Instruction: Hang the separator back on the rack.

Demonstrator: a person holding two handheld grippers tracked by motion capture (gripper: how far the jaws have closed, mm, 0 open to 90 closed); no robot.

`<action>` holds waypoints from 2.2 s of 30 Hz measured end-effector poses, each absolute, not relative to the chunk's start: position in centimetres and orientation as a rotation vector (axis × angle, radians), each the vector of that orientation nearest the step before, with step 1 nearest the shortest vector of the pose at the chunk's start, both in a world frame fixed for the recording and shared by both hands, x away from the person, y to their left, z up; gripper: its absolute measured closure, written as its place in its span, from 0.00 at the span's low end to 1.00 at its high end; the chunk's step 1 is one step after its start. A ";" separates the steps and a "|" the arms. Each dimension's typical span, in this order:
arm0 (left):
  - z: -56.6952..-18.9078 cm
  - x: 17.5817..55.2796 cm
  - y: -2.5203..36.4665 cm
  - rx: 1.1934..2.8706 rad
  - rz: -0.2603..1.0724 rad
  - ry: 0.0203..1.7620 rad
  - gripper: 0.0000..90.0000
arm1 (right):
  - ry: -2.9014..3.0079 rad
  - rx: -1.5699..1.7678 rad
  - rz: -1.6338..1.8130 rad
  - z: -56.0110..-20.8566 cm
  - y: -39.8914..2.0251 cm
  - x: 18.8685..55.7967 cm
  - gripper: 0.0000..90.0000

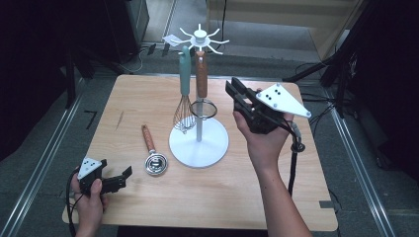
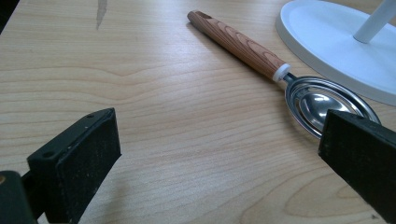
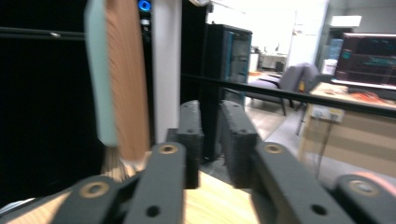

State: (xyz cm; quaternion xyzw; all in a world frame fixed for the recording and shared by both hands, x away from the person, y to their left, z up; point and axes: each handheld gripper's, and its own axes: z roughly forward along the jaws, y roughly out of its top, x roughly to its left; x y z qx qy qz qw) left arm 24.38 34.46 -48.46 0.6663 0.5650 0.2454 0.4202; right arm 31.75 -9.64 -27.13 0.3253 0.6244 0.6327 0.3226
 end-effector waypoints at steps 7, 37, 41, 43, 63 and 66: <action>-48.5 24.4 34.5 1.669 0.609 1.421 0.00 | 1.652 0.895 1.611 -30.5 -11.0 31.2 0.68; -48.4 25.2 33.6 1.735 0.631 1.485 0.07 | 1.798 1.154 1.508 -43.2 -16.4 27.0 0.54; -48.4 25.3 33.1 1.749 0.628 1.489 0.14 | 1.835 1.167 1.431 -44.7 -16.1 26.3 0.47; -48.3 25.4 32.5 1.767 0.615 1.458 0.20 | 1.858 1.187 1.408 -45.3 -16.2 26.2 0.43; -48.8 27.5 29.6 1.829 0.443 1.340 0.70 | 1.900 1.264 1.349 -46.8 -17.2 24.9 0.49; -48.9 27.6 29.4 1.848 0.429 1.352 0.78 | 1.885 1.270 1.362 -46.7 -17.6 24.8 0.50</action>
